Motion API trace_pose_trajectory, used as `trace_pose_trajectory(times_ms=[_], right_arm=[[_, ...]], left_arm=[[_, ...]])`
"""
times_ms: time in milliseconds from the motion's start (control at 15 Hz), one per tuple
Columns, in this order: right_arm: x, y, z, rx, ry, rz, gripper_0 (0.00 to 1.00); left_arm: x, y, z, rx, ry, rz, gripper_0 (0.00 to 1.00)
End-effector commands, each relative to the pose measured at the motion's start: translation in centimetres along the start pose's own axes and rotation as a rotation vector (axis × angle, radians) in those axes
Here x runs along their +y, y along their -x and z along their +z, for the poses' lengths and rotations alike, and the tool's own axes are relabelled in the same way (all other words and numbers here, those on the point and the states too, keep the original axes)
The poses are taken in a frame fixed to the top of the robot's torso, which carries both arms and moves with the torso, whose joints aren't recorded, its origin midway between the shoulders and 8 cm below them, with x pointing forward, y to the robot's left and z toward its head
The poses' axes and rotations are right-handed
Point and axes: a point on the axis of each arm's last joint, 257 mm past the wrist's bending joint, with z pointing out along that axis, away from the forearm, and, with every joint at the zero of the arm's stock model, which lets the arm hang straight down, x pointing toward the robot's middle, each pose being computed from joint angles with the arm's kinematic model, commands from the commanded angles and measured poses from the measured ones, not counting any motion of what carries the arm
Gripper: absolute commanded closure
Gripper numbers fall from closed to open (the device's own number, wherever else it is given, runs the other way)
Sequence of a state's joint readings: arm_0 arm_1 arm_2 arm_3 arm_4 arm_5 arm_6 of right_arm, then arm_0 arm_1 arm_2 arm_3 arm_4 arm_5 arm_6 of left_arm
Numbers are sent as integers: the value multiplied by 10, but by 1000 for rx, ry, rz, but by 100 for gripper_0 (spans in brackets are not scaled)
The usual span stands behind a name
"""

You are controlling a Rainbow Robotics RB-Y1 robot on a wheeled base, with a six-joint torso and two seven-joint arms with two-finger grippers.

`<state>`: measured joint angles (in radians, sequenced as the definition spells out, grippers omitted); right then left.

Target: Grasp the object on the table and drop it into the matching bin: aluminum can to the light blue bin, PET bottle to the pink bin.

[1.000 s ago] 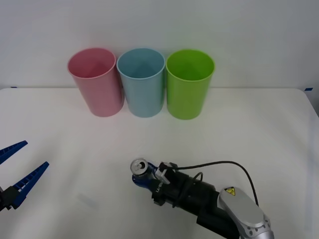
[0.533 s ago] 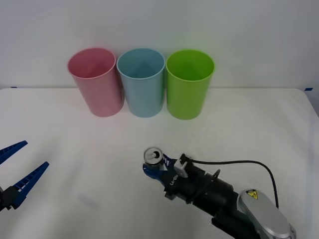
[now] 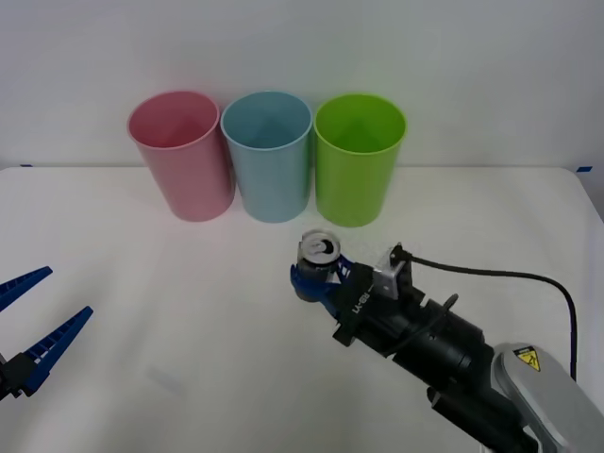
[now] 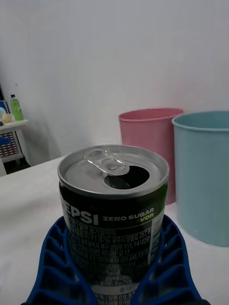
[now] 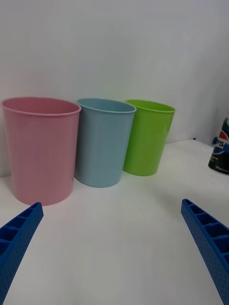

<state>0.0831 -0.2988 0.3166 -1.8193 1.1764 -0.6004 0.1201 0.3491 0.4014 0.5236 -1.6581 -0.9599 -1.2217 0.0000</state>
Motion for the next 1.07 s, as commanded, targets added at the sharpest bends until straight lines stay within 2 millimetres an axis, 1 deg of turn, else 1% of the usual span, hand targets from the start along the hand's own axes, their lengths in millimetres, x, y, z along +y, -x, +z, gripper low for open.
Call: trace_pose_trajectory(times_ms=[67,267,600,733,800,1067], right_arm=[[-15,22,7,-35,-23,-21,100],[-35,51,25,-75,-48,-58,100],[-59,95,63,-127,-99,3,100],[-64,102,81,-139,-106,22,100],[-69,104,93,-141,-109,22,100],[-91,113,129,-154,-166,20,100]], left_arm=[[0,0,0,0,0,0,0],[0,0,0,0,0,0,0],[0,0,0,0,0,0,0],[0,0,0,0,0,0,0],[0,0,0,0,0,0,0],[0,0,0,0,0,0,0]])
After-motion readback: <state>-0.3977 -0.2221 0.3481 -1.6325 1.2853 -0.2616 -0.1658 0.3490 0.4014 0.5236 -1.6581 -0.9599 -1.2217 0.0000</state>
